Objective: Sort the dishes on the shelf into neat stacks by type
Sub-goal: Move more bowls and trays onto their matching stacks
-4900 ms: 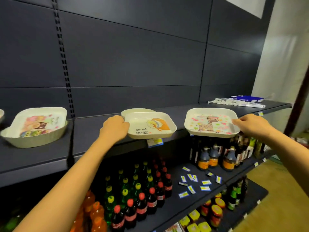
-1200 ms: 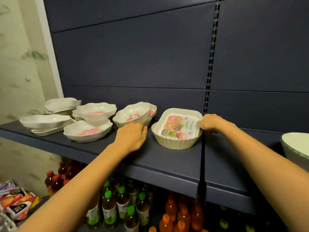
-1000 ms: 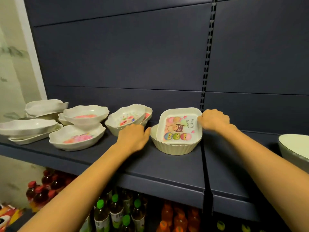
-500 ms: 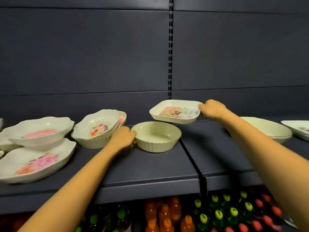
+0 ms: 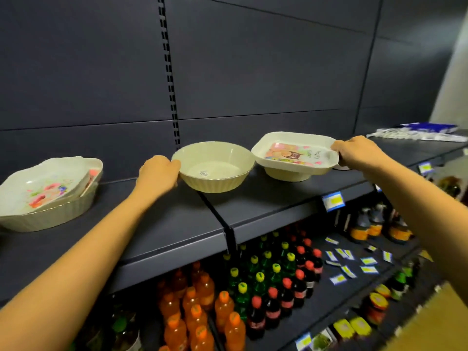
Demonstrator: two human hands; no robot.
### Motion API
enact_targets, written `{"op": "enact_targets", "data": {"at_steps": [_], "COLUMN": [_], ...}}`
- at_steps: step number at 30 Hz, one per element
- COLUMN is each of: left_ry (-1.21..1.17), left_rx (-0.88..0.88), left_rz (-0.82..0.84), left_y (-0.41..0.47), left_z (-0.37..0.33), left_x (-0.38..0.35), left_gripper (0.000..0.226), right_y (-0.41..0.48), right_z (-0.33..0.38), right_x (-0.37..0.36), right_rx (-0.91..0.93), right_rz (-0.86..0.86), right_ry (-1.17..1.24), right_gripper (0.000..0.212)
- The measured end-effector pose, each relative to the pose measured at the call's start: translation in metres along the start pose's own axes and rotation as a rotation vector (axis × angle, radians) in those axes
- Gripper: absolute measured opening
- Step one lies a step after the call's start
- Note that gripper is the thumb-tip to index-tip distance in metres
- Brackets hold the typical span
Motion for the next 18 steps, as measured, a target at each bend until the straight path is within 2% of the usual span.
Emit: {"op": "enact_targets", "data": {"at_steps": [8,14,18], "left_ry": [-0.157,-0.203,-0.197], "left_rx": [-0.031,0.027,0.111], "left_rz": [0.017,-0.048,-0.034], "left_y": [0.013,0.027,0.033], "left_z": [-0.079,-0.135,-0.157], "left_x": [-0.058,-0.100,-0.129], "left_gripper": [0.035,0.033,0.033], "right_y": [0.020,0.055,0.075], "right_z": [-0.089,-0.146,-0.174], "right_x": [0.073,0.110,0.121], "right_rx": [-0.101,-0.106,-0.079], "right_rz": [-0.074,-0.078,-0.054], "right_ry": [-0.067,-0.137,-0.140], "right_gripper": [0.031,0.037,0.036]}}
Point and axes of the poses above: each hand's wrist, its own y-axis towards the middle knuckle, its own x-axis out of the back of the hand, z = x × y, the point moved 3 cm from there along y, towards the middle knuckle
